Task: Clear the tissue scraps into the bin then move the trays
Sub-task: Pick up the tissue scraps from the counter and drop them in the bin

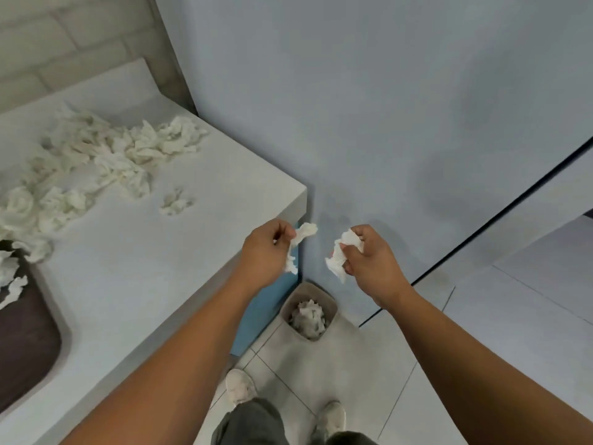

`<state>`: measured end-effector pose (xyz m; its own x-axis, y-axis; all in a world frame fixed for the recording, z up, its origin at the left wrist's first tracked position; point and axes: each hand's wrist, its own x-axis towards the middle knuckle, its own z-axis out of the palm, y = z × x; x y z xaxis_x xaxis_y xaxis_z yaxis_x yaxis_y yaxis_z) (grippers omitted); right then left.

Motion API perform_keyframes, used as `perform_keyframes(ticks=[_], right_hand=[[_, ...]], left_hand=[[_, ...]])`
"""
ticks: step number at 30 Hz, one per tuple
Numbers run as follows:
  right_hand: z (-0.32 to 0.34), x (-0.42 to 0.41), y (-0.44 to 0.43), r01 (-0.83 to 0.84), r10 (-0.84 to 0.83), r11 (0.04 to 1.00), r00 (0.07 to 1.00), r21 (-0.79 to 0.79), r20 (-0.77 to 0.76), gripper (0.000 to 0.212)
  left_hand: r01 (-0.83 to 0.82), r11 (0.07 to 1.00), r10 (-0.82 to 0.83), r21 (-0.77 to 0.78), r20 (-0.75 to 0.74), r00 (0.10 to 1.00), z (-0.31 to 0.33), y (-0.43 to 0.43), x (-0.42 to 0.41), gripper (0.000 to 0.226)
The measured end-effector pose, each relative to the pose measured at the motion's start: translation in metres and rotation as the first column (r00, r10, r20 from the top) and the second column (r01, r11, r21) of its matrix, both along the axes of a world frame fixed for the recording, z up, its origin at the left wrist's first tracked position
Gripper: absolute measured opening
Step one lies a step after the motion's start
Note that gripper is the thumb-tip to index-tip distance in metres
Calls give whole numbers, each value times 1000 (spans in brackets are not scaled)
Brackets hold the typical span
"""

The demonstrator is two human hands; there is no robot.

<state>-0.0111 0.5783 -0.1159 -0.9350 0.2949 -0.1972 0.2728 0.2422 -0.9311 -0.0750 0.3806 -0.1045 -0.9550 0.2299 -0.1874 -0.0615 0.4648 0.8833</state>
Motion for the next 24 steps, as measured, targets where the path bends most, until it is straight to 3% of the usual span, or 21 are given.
perform_keyframes(ticks=[4,8,11,15,20,24], right_hand=[[-51,24,4,37,-36,999,994,-7,102,21],[-87,37,-1,184,-135,964,961,-193,239,29],[-123,42,3,222,-135,941,939,-257,317,33],[-185,41,13,212,-172,975,913,-72,369,26],[-273,39,16,142,-124,990,904,-14,410,23],[-341,36,13,143,-132,990,893,6,430,29]], left_hand=[[73,992,-61,-103,118,991,-64,17,16,28],[139,976,-104,-165,201,974,-122,27,25,21],[203,966,-164,-162,223,961,-163,29,24,37],[195,961,-151,-195,221,964,-230,34,15,41],[172,952,-110,-252,244,964,-333,37,3,24],[218,923,-142,-316,248,958,-409,36,1,22]])
